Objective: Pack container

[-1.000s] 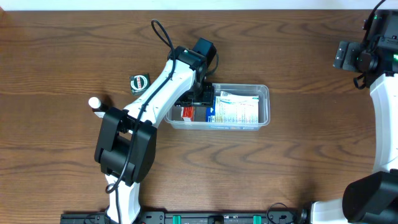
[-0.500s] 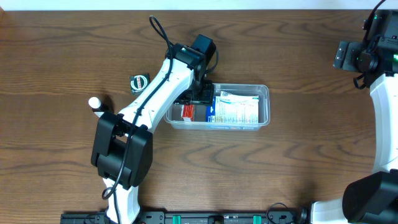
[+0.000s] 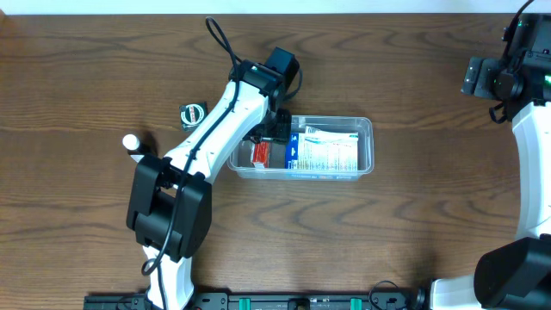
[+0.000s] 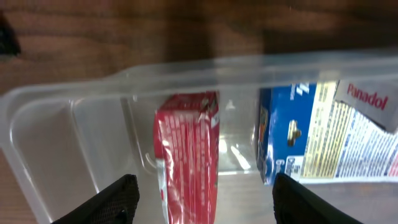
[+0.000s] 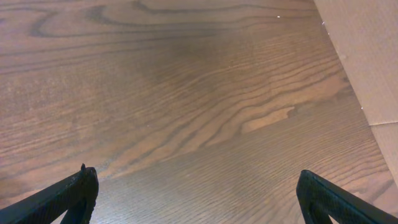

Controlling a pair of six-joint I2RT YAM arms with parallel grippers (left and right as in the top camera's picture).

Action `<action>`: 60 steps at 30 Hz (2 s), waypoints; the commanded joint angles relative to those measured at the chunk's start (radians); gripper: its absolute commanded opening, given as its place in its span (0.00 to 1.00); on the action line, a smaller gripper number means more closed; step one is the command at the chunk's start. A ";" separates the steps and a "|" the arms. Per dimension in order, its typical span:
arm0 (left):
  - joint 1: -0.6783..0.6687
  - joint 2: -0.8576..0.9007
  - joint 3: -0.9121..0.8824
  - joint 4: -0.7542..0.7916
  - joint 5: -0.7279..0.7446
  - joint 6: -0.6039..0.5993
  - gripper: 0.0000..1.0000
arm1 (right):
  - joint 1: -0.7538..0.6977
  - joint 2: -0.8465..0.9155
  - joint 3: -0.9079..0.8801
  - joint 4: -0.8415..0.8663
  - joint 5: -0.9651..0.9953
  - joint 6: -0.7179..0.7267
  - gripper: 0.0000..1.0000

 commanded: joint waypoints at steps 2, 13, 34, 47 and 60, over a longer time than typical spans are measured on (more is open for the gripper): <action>0.005 0.046 0.014 0.013 -0.020 0.016 0.70 | -0.007 0.001 0.000 -0.001 0.000 0.014 0.99; 0.005 0.078 0.014 0.027 -0.011 0.015 0.70 | -0.007 0.001 0.000 -0.001 0.000 0.014 0.99; 0.000 0.078 0.014 0.058 0.161 -0.025 0.70 | -0.007 0.001 0.000 -0.001 0.000 0.014 0.99; -0.001 0.048 0.028 0.017 0.161 0.002 0.70 | -0.007 0.001 0.000 -0.002 0.000 0.014 0.99; -0.003 -0.093 0.055 -0.027 0.161 0.092 0.69 | -0.005 0.001 0.000 -0.001 0.000 0.014 0.99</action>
